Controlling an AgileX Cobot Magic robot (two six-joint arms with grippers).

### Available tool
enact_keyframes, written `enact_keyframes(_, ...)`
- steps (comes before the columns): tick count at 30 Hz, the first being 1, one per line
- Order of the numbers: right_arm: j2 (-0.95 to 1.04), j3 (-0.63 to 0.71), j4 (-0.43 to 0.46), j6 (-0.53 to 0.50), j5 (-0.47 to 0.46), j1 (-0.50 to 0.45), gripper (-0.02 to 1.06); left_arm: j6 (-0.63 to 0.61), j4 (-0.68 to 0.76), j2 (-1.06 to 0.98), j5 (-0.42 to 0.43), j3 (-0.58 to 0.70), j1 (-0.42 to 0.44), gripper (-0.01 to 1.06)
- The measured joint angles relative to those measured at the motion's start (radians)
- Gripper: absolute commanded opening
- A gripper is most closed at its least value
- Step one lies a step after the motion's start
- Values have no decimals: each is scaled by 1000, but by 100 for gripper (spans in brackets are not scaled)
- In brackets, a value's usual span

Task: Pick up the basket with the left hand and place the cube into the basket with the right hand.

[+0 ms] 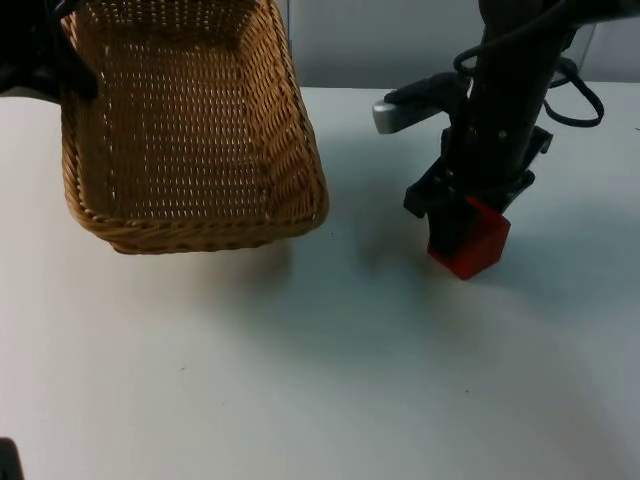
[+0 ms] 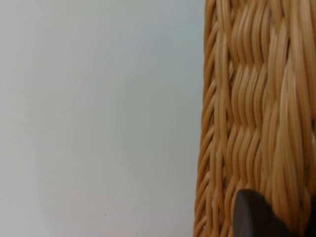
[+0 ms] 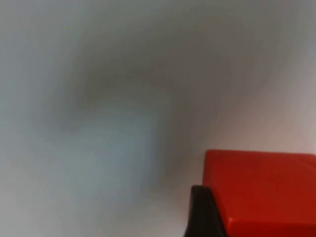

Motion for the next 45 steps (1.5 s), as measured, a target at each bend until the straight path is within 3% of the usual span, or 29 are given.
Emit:
enact_keyframes(4,0,-55,0,0,78,0,0,0,0,0,0,0,0,0)
enact_keyframes(7,-6,-239,39,2,150,0,0,0,0,0,0,0,0,0)
enact_keyframes(9,-30,-351,143,2,150,0,0,0,0,0,0,0,0,0)
enact_keyframes(10,-30,-351,143,2,150,0,0,0,0,0,0,0,0,0)
enact_keyframes(14,-76,-494,472,-50,152,4,0,0,0,0,0,0,0,0)
enact_keyframes(18,-84,-519,575,-86,156,43,0,0,0,0,0,0,0,0)
enact_keyframes(28,53,-517,570,-117,162,140,1,0,0,0,0,0,0,0)
enact_keyframes(35,68,-517,569,-121,83,144,14,0,0,0,0,0,0,0)
enact_keyframes(41,72,-517,569,-121,59,144,15,0,0,0,0,0,0,0)
enact_keyframes(43,79,-517,569,-121,49,144,24,0,0,0,0,0,0,0)
enact_keyframes(45,86,-517,569,-114,40,144,43,0,0,0,0,0,0,0)
